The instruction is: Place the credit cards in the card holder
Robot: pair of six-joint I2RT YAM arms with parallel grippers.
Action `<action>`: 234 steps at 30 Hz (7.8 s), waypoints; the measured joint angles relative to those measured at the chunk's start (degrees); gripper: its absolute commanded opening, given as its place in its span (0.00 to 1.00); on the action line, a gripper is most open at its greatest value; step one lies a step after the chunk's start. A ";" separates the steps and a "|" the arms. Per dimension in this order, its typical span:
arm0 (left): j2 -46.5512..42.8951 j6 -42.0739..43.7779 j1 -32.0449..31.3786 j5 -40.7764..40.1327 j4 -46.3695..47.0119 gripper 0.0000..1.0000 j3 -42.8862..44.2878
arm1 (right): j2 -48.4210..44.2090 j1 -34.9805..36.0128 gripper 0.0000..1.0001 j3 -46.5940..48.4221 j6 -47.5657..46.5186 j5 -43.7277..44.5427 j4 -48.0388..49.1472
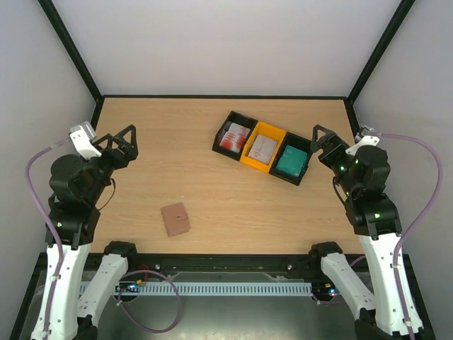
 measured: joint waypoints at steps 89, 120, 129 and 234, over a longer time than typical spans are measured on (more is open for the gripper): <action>2.95 -26.64 -10.82 16.70 -3.28 0.66 -46.12 | 71.17 48.61 0.02 -11.08 17.62 -26.45 55.36; 10.71 -31.15 -10.82 36.17 31.61 0.54 -32.63 | 46.80 32.89 0.02 -18.10 32.46 -44.09 72.54; 8.66 -31.91 -10.54 36.79 32.54 0.35 -32.63 | 44.94 31.65 0.02 -20.28 33.24 -45.24 72.65; 27.28 -15.91 -13.20 20.52 12.59 0.97 -36.28 | 51.04 39.08 0.02 -12.96 9.35 -11.91 26.29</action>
